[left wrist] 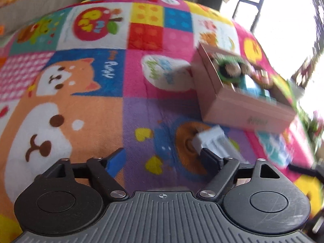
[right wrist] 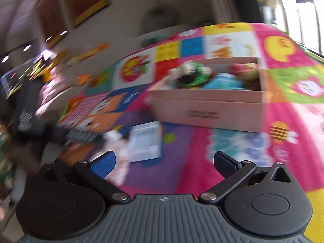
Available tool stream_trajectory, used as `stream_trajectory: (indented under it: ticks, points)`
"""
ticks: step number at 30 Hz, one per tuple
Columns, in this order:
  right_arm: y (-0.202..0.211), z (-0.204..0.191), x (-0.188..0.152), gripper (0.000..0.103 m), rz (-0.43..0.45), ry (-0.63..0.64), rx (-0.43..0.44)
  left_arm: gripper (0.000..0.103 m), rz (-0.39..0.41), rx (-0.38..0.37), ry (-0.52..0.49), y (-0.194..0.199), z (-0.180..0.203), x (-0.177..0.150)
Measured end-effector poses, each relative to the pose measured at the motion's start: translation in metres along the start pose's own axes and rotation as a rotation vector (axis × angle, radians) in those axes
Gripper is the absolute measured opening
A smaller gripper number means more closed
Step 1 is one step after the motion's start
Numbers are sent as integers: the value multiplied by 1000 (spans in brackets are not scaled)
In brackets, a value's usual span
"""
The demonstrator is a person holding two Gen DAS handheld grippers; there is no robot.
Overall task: Organize objects
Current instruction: 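Set the charger on the mat with the left tool while the right tool grasps the pink tissue flower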
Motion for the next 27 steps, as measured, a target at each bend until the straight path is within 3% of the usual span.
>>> stream_trajectory:
  ticks: [5,8,9,10,14,17,21,24,26,27]
  points:
    - [-40,-51,10,89,-50,166,22,80,76,27,81,23,-18,12]
    - [-58,-59,12,58,-94,182,37,80,69,11,85,27,-18,9]
    - [-60,-59,10,37,-116,182,37,80,62,2,84,28,-18,7]
    - [-59,-57,9,26,-129,174,33,80,53,-10,85,27,-16,5]
    - [-21,-25,6,20,-67,98,-32,80,13,-80,90,24,-2,-6]
    - [15,20,6,20,-1,-14,-144,80,-21,-131,92,20,16,-11]
    - [37,73,-5,20,24,-140,-283,80,-29,-161,71,15,45,-11]
    - [41,92,-14,23,37,-205,-299,80,68,-106,-78,20,69,-9]
    - [41,97,-17,33,50,-216,-283,80,156,-88,-262,24,86,-9]
    - [42,95,-17,46,62,-206,-283,80,175,-98,-339,23,91,-8]
Point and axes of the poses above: each gripper's, at about its wrist camera, not at the fingertips, and y roughly against the way its jaws point, z to its right, x to its top, the point moved 3 cm from there along -y, roughly the way its jaws point, and after that the axes turned 5 degrees about x, right-handed, at the moved point
